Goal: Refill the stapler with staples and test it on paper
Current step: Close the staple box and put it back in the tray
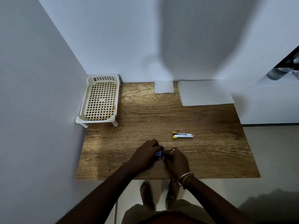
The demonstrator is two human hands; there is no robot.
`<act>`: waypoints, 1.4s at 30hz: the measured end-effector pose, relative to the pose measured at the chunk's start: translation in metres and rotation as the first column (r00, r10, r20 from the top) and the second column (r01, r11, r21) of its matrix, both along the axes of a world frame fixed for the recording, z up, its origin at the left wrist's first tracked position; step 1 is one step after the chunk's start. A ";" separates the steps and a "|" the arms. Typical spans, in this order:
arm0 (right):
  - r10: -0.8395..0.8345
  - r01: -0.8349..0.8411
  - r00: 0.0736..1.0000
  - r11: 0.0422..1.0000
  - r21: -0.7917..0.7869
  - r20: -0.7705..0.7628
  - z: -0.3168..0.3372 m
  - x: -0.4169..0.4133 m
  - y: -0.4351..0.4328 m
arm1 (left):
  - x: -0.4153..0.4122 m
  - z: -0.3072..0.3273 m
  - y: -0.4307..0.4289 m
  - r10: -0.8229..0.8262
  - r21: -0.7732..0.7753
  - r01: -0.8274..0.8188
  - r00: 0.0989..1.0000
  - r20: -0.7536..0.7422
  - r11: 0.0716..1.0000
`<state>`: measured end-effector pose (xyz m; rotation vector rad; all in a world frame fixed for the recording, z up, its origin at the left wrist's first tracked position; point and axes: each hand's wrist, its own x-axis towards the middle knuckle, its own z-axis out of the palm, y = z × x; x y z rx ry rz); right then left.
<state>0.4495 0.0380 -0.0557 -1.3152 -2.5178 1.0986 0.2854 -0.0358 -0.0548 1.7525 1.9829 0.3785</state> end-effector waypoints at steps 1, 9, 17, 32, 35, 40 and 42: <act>0.005 -0.004 1.000 1.000 -0.014 0.009 0.000 -0.001 0.002 | 0.000 0.000 0.000 -0.001 -0.003 0.001 1.000 -0.002 1.000; -0.121 0.121 0.993 0.993 0.016 -0.007 0.003 -0.003 0.002 | 0.002 0.004 0.000 0.002 -0.016 -0.002 1.000 -0.013 1.000; -0.175 0.174 0.984 0.984 0.027 0.032 0.006 -0.008 -0.003 | 0.007 0.008 -0.002 -0.054 -0.055 0.049 0.993 -0.103 0.997; -0.234 0.229 0.972 0.961 -0.157 -0.012 0.008 -0.010 0.004 | 0.011 -0.006 -0.009 0.061 0.009 -0.061 0.998 -0.012 0.998; -0.252 0.243 0.968 0.949 -0.202 -0.018 0.008 -0.012 0.002 | 0.011 -0.010 -0.010 0.109 0.011 -0.109 0.994 0.025 0.994; -0.333 0.308 0.943 0.896 -0.320 -0.026 0.005 -0.014 0.004 | 0.012 -0.014 -0.012 0.147 0.016 -0.147 0.988 0.049 0.989; -0.334 0.304 0.942 0.887 -0.348 -0.027 0.003 -0.014 0.004 | 0.012 -0.015 -0.012 0.148 0.019 -0.149 0.987 0.056 0.989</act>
